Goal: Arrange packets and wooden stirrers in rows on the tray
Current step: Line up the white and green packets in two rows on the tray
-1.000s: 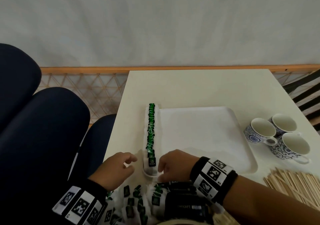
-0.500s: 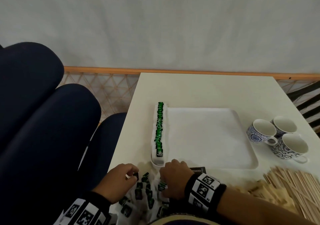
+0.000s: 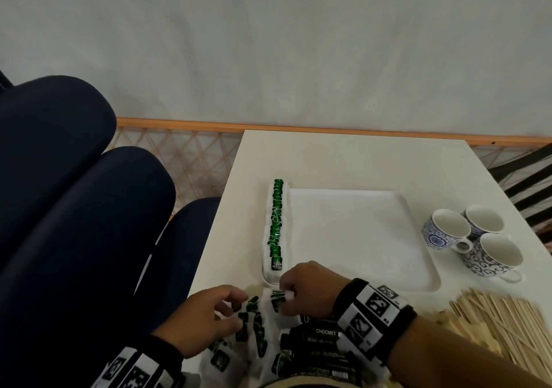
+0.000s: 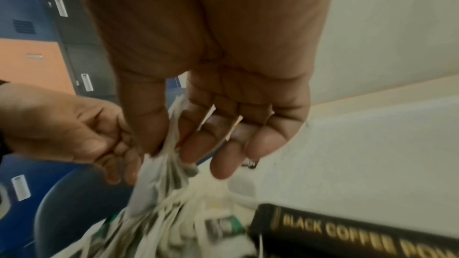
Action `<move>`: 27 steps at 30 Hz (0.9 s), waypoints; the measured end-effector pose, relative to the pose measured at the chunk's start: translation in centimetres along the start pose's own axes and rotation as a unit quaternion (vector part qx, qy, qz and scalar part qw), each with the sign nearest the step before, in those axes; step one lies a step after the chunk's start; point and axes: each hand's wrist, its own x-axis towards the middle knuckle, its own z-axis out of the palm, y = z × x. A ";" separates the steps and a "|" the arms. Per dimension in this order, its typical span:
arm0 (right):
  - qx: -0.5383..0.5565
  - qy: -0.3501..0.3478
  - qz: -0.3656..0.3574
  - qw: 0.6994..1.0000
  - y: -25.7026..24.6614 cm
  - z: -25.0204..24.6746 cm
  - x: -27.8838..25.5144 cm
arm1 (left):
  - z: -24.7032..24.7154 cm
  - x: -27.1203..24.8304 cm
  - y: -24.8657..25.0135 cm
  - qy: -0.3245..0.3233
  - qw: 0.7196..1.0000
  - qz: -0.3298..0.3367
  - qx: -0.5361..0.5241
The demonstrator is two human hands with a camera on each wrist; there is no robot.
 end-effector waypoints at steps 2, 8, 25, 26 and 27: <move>0.009 -0.010 -0.011 1.000 -0.1 -0.8 -0.1 | -0.1 0.6 0.7 -0.031 0.999 0.013 -0.024; 0.120 0.012 -0.008 0.993 -0.3 -2.0 0.0 | 0.4 2.5 2.6 -0.137 0.964 0.062 -0.219; 0.403 0.108 0.070 0.906 2.0 -0.4 1.0 | 1.8 5.2 4.5 0.014 0.921 0.035 -0.388; 0.385 0.114 0.075 0.913 2.0 -0.4 1.0 | 1.8 5.4 4.4 0.018 0.921 0.030 -0.388; 0.362 0.120 0.079 0.921 2.1 -0.3 1.1 | 1.8 5.6 4.3 0.021 0.921 0.023 -0.388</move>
